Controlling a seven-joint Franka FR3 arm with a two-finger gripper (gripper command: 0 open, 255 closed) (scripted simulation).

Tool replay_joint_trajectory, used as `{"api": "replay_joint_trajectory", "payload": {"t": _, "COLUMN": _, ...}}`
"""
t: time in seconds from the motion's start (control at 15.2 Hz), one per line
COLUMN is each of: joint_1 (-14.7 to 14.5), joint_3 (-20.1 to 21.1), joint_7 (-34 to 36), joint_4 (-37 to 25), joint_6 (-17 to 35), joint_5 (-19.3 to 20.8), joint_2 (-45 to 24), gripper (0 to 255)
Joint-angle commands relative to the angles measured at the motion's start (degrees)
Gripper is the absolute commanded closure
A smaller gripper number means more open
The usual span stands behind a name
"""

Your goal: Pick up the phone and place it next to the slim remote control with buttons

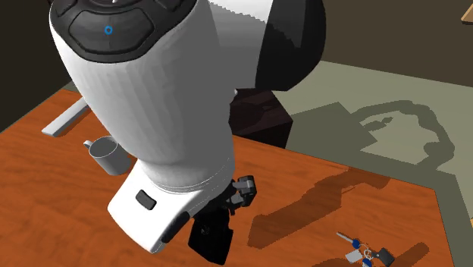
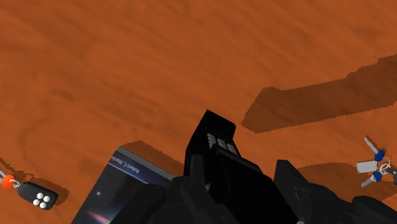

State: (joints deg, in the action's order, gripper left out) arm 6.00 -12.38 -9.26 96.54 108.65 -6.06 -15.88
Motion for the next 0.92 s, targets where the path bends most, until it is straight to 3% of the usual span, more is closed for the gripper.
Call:
{"api": "replay_joint_trajectory", "payload": {"t": 0.0, "joint_1": 0.10, "joint_3": -0.09, "joint_7": -0.02, "joint_4": -1.17, "joint_6": -1.41, "joint_5": 0.09, "joint_2": 0.28, "gripper": 255}}
{"api": "replay_joint_trajectory", "payload": {"t": 0.86, "joint_1": 0.31, "joint_3": -0.27, "joint_7": 0.58, "joint_4": -9.98, "joint_6": -11.07, "joint_5": 0.48, "joint_2": 1.16, "gripper": 255}}
